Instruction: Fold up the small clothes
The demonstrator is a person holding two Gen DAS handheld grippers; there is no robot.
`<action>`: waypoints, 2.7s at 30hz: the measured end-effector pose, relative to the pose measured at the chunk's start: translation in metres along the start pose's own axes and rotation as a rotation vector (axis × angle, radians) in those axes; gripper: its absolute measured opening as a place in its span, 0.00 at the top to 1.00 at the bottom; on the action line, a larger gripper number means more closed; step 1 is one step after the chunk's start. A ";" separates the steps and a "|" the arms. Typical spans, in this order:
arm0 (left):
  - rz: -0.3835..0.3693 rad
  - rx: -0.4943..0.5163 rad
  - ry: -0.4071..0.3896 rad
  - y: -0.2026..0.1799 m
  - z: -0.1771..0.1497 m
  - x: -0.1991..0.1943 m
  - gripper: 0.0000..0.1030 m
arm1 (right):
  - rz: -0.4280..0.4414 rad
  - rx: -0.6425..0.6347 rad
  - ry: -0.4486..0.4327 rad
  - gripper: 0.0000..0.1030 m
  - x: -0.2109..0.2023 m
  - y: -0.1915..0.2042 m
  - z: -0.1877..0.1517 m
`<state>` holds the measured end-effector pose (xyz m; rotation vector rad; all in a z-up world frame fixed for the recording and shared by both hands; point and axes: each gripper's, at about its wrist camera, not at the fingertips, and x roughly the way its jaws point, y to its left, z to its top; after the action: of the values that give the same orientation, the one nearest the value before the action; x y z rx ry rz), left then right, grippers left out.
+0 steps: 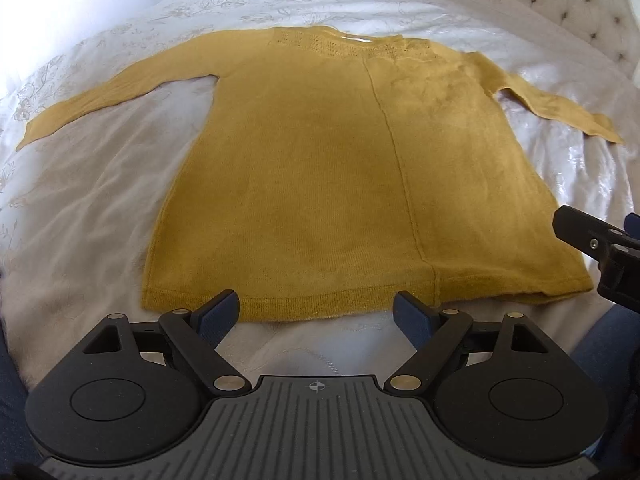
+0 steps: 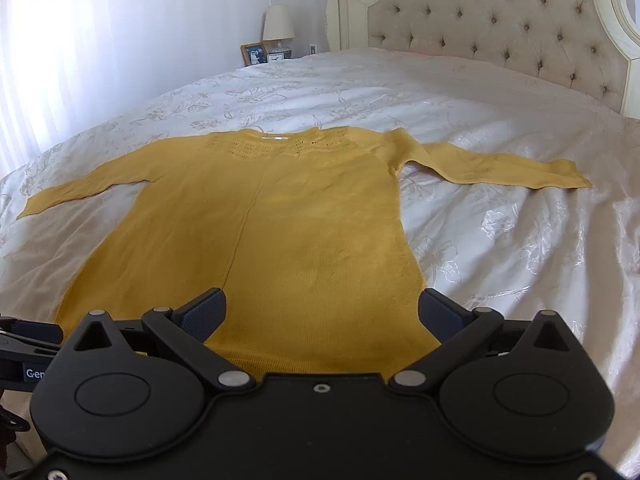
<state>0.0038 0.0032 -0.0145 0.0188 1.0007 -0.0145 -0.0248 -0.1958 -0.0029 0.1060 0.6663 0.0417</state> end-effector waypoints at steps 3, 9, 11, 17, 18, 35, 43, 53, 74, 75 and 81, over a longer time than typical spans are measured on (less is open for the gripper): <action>-0.003 0.004 0.004 -0.001 0.000 0.001 0.18 | 0.000 -0.003 0.003 0.01 0.000 0.000 0.000; -0.009 0.008 0.007 -0.004 -0.001 0.002 0.18 | -0.002 -0.001 0.005 0.01 0.000 0.001 0.001; -0.009 0.009 0.007 -0.005 -0.002 0.002 0.18 | -0.001 -0.001 0.004 0.01 0.000 0.001 0.001; -0.012 0.009 0.008 -0.006 -0.002 0.002 0.18 | -0.001 -0.004 0.006 0.01 0.000 0.001 0.001; -0.012 0.008 0.008 -0.006 -0.002 0.002 0.18 | -0.001 -0.003 0.006 0.01 0.000 0.001 0.001; -0.018 0.007 0.017 -0.007 -0.003 0.005 0.18 | 0.000 -0.003 0.007 0.01 0.001 0.001 0.000; -0.029 0.002 0.028 -0.005 -0.002 0.008 0.18 | -0.001 -0.004 0.009 0.01 0.001 0.004 -0.001; -0.031 0.004 0.037 -0.005 -0.001 0.011 0.18 | 0.002 -0.004 0.015 0.01 0.004 0.006 -0.002; -0.020 0.082 -0.017 -0.001 0.023 0.025 0.19 | 0.020 -0.004 0.001 0.01 0.003 0.000 0.010; -0.030 0.079 -0.025 0.001 0.028 0.026 0.19 | 0.024 -0.010 -0.007 0.01 0.002 -0.001 0.014; -0.124 -0.005 -0.084 0.015 0.067 0.037 0.19 | 0.032 -0.032 -0.012 0.02 0.014 -0.016 0.041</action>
<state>0.0800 0.0168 -0.0093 -0.0481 0.9167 -0.1254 0.0118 -0.2142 0.0192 0.0864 0.6512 0.0822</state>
